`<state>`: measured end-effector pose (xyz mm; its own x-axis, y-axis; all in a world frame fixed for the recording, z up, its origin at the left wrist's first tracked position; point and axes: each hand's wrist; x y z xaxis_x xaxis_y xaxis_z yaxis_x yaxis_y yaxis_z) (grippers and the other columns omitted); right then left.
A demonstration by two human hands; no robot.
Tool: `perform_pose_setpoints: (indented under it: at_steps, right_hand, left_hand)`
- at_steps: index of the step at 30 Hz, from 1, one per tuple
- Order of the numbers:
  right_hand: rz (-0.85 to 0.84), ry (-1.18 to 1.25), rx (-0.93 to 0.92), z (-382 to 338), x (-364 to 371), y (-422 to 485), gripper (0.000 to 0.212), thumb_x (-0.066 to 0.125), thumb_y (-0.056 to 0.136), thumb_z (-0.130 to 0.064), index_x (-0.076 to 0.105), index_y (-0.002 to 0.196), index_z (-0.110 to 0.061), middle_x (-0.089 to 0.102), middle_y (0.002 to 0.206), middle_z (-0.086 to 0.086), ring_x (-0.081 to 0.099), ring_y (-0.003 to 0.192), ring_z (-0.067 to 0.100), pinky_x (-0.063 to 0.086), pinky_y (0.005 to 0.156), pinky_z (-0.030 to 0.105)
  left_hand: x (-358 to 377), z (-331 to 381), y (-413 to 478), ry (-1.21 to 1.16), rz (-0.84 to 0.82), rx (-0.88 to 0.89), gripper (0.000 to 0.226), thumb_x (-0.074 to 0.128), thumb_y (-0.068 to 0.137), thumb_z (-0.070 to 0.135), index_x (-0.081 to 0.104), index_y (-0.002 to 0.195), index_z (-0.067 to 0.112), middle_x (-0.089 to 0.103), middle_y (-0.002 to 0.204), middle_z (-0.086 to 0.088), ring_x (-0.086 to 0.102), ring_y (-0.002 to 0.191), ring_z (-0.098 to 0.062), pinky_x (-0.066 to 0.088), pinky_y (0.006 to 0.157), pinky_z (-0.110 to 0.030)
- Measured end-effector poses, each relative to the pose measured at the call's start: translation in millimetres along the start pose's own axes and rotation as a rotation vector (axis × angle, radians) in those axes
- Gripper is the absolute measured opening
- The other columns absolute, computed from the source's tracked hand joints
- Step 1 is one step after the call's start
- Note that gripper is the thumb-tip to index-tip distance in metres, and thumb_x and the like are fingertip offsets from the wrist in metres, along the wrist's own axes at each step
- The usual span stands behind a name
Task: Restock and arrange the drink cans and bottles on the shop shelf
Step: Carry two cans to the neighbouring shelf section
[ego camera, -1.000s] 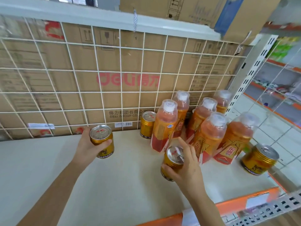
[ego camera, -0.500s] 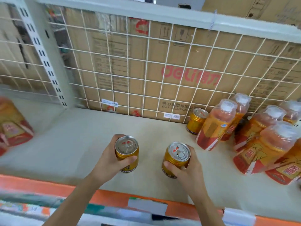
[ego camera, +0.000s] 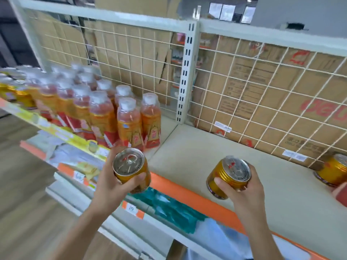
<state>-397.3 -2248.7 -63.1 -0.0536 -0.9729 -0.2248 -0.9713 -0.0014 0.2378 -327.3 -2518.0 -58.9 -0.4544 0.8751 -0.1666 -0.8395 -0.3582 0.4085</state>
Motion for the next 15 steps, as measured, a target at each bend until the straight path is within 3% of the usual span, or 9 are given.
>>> perform_pose_setpoints:
  at_steps: [2, 5, 8, 11, 13, 15]
  right_hand:
    - [-0.053, 0.028, -0.024, -13, 30, -5, 0.058, 0.087, 0.06, -0.013, 0.052, 0.099, -0.039, 0.062, 0.096, -0.017, 0.057, 0.083, -0.015, 0.043, 0.064, 0.002]
    - [-0.143, 0.077, -0.053, -32, 76, -14, 0.058, 0.083, 0.05, -0.031, 0.052, 0.098, -0.039, 0.064, 0.088, -0.027, 0.057, 0.081, -0.015, 0.043, 0.064, 0.001]
    - [-0.255, 0.103, -0.085, -46, 120, -21, 0.051, 0.075, 0.053, -0.028, 0.053, 0.098, -0.036, 0.062, 0.087, -0.035, 0.058, 0.081, -0.015, 0.042, 0.065, 0.001]
    - [-0.38, 0.124, -0.127, -59, 160, -23, 0.055, 0.079, 0.052, -0.032, 0.054, 0.101, -0.035, 0.063, 0.092, -0.033, 0.059, 0.085, -0.01, 0.044, 0.066, 0.003]
    - [-0.453, 0.139, -0.152, -65, 189, -23, 0.061, 0.08, 0.047, -0.04, 0.055, 0.103, -0.033, 0.063, 0.094, -0.03, 0.06, 0.086, -0.008, 0.044, 0.066, 0.003]
    - [-0.517, 0.147, -0.176, -71, 216, -22, 0.064, 0.077, 0.044, -0.047, 0.056, 0.103, -0.033, 0.064, 0.094, -0.029, 0.06, 0.085, -0.008, 0.043, 0.067, 0.003]
  left_hand:
    - [-43, -3, -8, 0.033, 0.059, -0.001, 0.048, 0.072, 0.052, 0.044, 0.053, 0.096, 0.053, 0.066, 0.093, 0.021, 0.062, 0.087, 0.004, 0.045, 0.073, -0.007]
    - [-102, -11, -24, 0.079, 0.15, -0.03, 0.049, 0.072, 0.05, 0.044, 0.053, 0.094, 0.053, 0.066, 0.091, 0.023, 0.061, 0.083, 0.006, 0.045, 0.073, -0.007]
    - [-150, -13, -44, 0.14, 0.255, -0.06, 0.052, 0.074, 0.048, 0.04, 0.052, 0.09, 0.059, 0.065, 0.087, 0.029, 0.06, 0.078, 0.011, 0.044, 0.068, -0.004]
    - [-190, -12, -64, 0.196, 0.386, -0.105, 0.05, 0.072, 0.045, 0.046, 0.051, 0.088, 0.061, 0.065, 0.086, 0.031, 0.059, 0.077, 0.012, 0.044, 0.068, -0.003]
    - [-216, -14, -79, 0.224, 0.468, -0.132, 0.051, 0.071, 0.046, 0.049, 0.051, 0.092, 0.056, 0.065, 0.091, 0.028, 0.06, 0.08, 0.01, 0.045, 0.071, -0.005]
    - [-237, -18, -93, 0.248, 0.532, -0.148, 0.053, 0.08, 0.052, 0.037, 0.052, 0.096, 0.045, 0.066, 0.091, 0.025, 0.06, 0.08, 0.009, 0.045, 0.072, -0.006]
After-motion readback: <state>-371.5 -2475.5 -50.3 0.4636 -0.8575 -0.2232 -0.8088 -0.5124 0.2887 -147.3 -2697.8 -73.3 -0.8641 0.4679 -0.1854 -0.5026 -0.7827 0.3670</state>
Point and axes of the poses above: each hand's wrist, its own y-axis towards the middle knuckle, its own x-axis out of the palm, z = x × y
